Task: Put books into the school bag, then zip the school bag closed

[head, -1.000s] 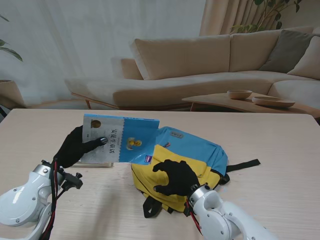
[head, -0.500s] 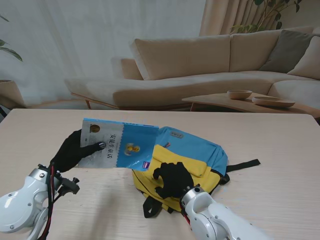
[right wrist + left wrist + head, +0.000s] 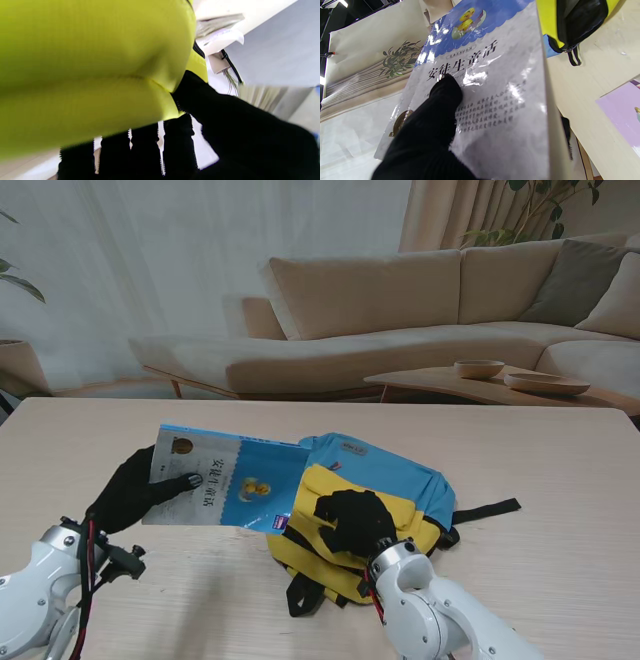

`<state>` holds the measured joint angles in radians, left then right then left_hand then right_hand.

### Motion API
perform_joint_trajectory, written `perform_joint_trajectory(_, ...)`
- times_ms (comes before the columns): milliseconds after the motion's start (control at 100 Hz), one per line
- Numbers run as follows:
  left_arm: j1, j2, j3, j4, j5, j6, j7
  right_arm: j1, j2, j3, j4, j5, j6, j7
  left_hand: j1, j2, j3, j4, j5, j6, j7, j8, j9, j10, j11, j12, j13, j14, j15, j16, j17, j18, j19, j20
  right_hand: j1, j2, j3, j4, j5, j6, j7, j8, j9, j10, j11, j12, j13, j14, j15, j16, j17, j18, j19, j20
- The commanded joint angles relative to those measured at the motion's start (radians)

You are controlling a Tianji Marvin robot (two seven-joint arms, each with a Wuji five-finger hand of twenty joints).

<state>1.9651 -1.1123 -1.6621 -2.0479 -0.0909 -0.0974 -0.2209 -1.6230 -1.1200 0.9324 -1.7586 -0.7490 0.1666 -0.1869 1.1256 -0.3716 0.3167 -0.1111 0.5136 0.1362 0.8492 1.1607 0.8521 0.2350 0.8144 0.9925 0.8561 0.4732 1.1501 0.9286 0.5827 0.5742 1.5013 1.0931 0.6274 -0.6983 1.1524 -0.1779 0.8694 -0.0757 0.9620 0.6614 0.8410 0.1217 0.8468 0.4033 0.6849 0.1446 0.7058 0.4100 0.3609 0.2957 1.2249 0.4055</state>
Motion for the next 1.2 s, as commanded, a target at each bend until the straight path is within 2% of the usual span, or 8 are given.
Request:
perform_joint_trajectory(0, 0.021, 0.001, -0.009, -0.034, -0.002, 0.022, -0.021, 0.003, -0.016, 0.008, -0.024, -0.007, 0.003, -0.015, 0.165, 0.221, 0.131, 0.084, 0.182, -0.194, 0.303, 0.203, 0.054, -0.078, 0.160, 0.054, 0.052, -0.017, 0.089, 0.018, 0.031, 0.023, 0.068, 0.029, 0.083, 0.056, 0.026, 0.034, 0.039, -0.120, 0.110, 0.093, 0.015, 0.012, -0.001, 0.015, 0.037, 0.004, 0.019, 0.014, 0.008, 0.021, 0.032, 0.021)
perform_joint_trajectory(160, 0.049, 0.002, -0.028, -0.077, 0.020, 0.103, -0.033, 0.017, -0.029, 0.036, -0.044, 0.025, 0.020, -0.040, 0.165, 0.233, 0.120, 0.089, 0.152, -0.194, 0.300, 0.197, 0.053, -0.070, 0.174, 0.059, 0.069, -0.035, 0.117, 0.025, 0.056, 0.018, 0.089, 0.030, 0.088, 0.068, 0.014, 0.036, 0.027, -0.108, 0.107, 0.109, 0.011, 0.021, 0.002, 0.016, 0.030, 0.013, 0.021, 0.015, 0.005, 0.032, 0.035, 0.023)
perform_joint_trajectory(290, 0.062, 0.006, -0.031, -0.093, 0.048, 0.160, -0.048, 0.037, -0.040, 0.047, -0.049, 0.043, 0.044, -0.064, 0.165, 0.232, 0.121, 0.092, 0.150, -0.191, 0.303, 0.191, 0.051, -0.070, 0.174, 0.058, 0.071, -0.035, 0.118, 0.024, 0.060, 0.017, 0.092, 0.026, 0.098, 0.079, 0.003, 0.036, 0.021, -0.099, 0.107, 0.116, 0.007, 0.027, 0.003, 0.018, 0.027, 0.017, 0.021, 0.015, 0.003, 0.035, 0.035, 0.024)
perform_joint_trajectory(630, 0.033, 0.012, 0.033, -0.079, 0.082, 0.300, -0.066, 0.075, -0.063, 0.064, -0.049, 0.061, 0.085, -0.137, 0.165, 0.232, 0.123, 0.093, 0.147, -0.188, 0.307, 0.181, 0.050, -0.070, 0.170, 0.056, 0.068, -0.035, 0.116, 0.020, 0.060, 0.012, 0.093, 0.016, 0.135, 0.163, -0.087, 0.028, -0.021, -0.084, 0.110, 0.167, -0.020, 0.032, 0.030, 0.029, 0.020, 0.020, 0.034, 0.021, 0.000, 0.039, 0.044, 0.030)
perform_joint_trajectory(830, -0.034, 0.008, 0.104, -0.042, 0.065, 0.400, -0.055, 0.078, -0.065, 0.076, -0.065, 0.062, 0.075, -0.147, 0.165, 0.234, 0.123, 0.092, 0.140, -0.189, 0.311, 0.178, 0.047, -0.074, 0.172, 0.055, 0.070, -0.039, 0.115, 0.018, 0.063, 0.008, 0.095, 0.010, 0.143, 0.182, -0.109, 0.029, -0.027, -0.087, 0.109, 0.183, -0.027, 0.030, 0.035, 0.029, 0.016, 0.017, 0.035, 0.022, -0.002, 0.038, 0.047, 0.032)
perform_joint_trajectory(940, -0.092, 0.002, 0.150, -0.006, 0.023, 0.471, -0.045, 0.072, -0.063, 0.082, -0.074, 0.060, 0.065, -0.146, 0.165, 0.233, 0.128, 0.092, 0.138, -0.184, 0.313, 0.175, 0.045, -0.070, 0.172, 0.054, 0.068, -0.035, 0.113, 0.017, 0.061, 0.013, 0.095, 0.006, 0.144, 0.182, -0.112, 0.030, -0.026, -0.088, 0.109, 0.189, -0.028, 0.031, 0.036, 0.029, 0.013, 0.017, 0.033, 0.021, -0.002, 0.039, 0.047, 0.033)
perform_joint_trajectory(1190, -0.210, -0.014, 0.233, 0.067, -0.058, 0.565, -0.019, 0.054, -0.055, 0.087, -0.083, 0.050, 0.038, -0.128, 0.165, 0.239, 0.128, 0.090, 0.130, -0.184, 0.320, 0.172, 0.038, -0.072, 0.177, 0.051, 0.063, -0.037, 0.114, 0.016, 0.059, 0.011, 0.094, 0.003, 0.143, 0.183, -0.114, 0.032, -0.026, -0.091, 0.105, 0.195, -0.031, 0.029, 0.035, 0.029, 0.013, 0.016, 0.030, 0.020, -0.002, 0.040, 0.047, 0.033)
